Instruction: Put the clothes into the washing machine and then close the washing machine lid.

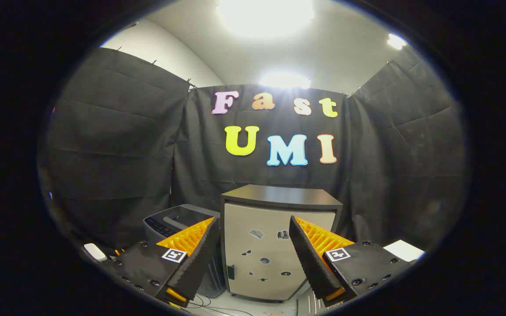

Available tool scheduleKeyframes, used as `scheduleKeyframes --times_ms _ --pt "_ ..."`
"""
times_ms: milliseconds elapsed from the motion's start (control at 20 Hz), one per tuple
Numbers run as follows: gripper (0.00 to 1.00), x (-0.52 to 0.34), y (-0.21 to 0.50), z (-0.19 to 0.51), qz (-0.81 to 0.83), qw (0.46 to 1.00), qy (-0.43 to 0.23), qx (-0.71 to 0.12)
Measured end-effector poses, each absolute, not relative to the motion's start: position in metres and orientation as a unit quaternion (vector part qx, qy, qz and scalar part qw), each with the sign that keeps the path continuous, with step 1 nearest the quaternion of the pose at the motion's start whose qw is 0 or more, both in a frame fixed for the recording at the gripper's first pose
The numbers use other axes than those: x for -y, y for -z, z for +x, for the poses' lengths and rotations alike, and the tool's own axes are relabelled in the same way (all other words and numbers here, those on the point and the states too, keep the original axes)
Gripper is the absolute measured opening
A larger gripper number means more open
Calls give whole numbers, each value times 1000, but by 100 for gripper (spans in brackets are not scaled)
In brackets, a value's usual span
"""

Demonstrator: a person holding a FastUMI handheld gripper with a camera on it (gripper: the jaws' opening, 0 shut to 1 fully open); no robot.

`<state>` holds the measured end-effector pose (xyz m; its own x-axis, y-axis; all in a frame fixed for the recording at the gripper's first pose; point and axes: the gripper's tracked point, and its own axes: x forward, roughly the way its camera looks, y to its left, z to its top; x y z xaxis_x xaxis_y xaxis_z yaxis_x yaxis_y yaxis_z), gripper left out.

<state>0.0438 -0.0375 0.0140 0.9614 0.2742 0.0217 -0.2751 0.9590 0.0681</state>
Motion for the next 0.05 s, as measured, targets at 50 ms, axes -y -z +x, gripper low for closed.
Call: scheduleKeyframes --times_ms 50 --pt "99 38 -16 41 41 989 -139 4"
